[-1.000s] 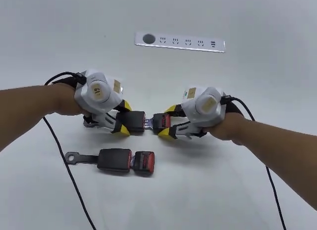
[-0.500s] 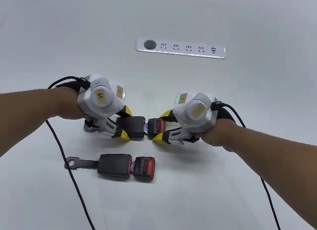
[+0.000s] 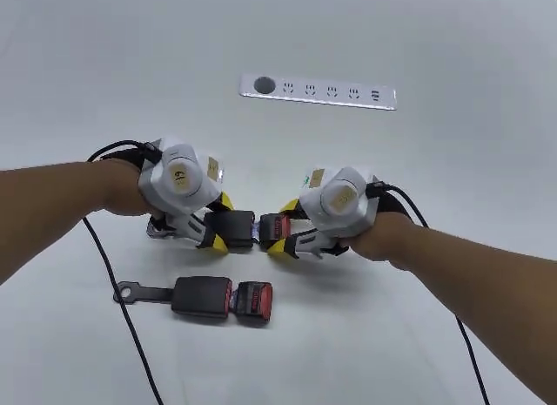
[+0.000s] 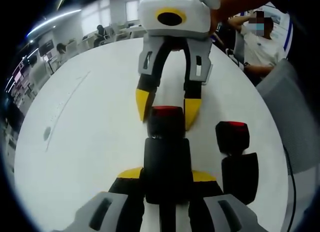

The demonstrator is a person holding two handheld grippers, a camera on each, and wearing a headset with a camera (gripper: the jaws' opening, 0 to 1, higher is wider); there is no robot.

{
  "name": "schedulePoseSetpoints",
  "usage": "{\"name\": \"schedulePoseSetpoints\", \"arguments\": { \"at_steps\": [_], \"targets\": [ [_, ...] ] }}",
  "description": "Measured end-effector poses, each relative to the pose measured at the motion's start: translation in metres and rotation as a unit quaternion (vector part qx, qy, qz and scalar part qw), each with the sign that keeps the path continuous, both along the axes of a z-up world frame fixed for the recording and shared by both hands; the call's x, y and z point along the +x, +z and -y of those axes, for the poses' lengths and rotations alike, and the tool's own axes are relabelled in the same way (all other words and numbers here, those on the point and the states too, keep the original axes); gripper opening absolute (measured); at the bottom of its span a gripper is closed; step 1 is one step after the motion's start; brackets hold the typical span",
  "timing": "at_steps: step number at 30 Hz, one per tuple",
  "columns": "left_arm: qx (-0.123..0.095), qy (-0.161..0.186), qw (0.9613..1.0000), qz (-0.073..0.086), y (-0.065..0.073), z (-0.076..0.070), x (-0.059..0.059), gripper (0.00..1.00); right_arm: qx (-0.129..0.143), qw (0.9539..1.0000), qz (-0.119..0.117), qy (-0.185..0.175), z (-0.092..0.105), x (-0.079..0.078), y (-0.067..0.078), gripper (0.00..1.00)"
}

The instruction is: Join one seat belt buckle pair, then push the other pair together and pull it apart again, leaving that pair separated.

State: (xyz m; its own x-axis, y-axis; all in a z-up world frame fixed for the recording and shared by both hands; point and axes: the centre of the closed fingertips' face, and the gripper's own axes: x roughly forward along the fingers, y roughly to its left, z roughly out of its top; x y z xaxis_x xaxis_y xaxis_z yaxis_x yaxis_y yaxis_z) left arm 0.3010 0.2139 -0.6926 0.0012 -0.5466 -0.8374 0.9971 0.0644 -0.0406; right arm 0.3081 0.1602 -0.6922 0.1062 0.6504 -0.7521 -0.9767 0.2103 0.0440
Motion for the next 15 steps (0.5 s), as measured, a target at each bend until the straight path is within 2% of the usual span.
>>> {"name": "schedulePoseSetpoints", "arguments": {
  "at_steps": [7,15],
  "targets": [
    [0.002,-0.004,1.0000,0.001,-0.0013,-0.0009,0.0009,0.34,-0.005,1.0000,0.003,0.005,-0.0010,0.0004,0.0000,0.33],
    [-0.011,-0.002,0.9999,0.000,-0.0013,-0.0013,0.0010,0.34,-0.005,0.9999,0.007,0.007,-0.0015,0.0017,-0.0030,0.34]
  ]
}}
